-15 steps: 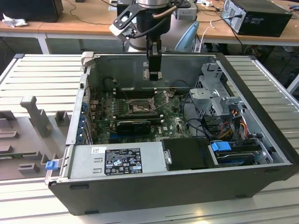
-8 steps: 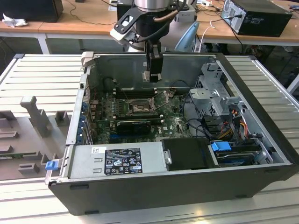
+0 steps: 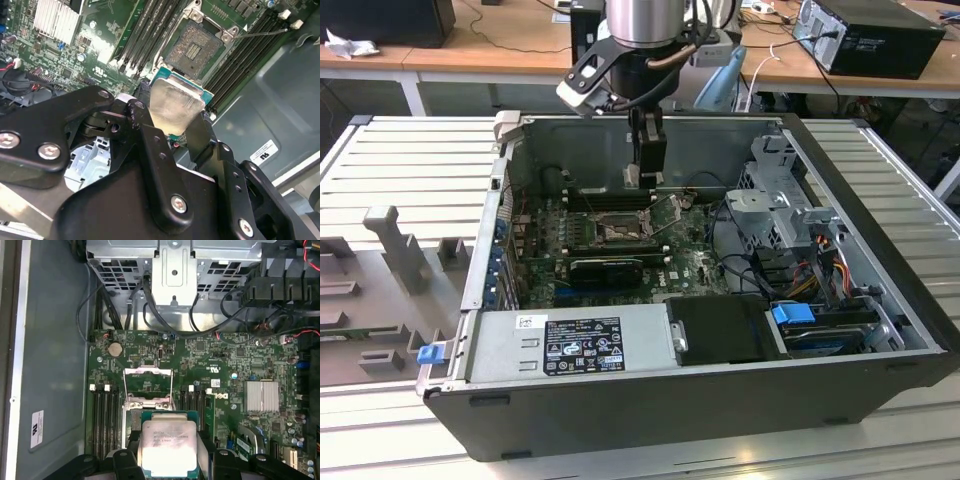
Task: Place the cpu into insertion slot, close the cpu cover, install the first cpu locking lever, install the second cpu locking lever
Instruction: 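Place the cpu into insertion slot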
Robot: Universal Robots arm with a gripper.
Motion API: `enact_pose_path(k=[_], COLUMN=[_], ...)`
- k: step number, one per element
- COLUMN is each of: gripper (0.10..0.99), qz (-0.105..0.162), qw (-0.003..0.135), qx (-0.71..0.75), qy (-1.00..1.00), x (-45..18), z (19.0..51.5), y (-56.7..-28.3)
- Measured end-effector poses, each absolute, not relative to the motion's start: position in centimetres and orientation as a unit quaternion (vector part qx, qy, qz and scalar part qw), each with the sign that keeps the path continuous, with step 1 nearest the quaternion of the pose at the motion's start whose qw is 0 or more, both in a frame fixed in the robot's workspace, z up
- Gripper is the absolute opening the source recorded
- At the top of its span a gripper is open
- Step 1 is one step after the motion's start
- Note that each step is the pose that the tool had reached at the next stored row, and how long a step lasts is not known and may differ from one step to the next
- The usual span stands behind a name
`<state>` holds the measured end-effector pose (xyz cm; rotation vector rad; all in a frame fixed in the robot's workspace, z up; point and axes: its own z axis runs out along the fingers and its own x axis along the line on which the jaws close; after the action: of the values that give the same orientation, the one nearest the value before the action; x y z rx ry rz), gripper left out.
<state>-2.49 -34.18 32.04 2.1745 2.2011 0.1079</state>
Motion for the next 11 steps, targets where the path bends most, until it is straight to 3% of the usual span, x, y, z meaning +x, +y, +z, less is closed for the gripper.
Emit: enact_pose_path(k=[11], gripper=[0.529], qz=[0.036], qw=[0.020], qx=[0.701], qy=[0.712], x=[-2.8], z=[29.3], y=[-34.2])
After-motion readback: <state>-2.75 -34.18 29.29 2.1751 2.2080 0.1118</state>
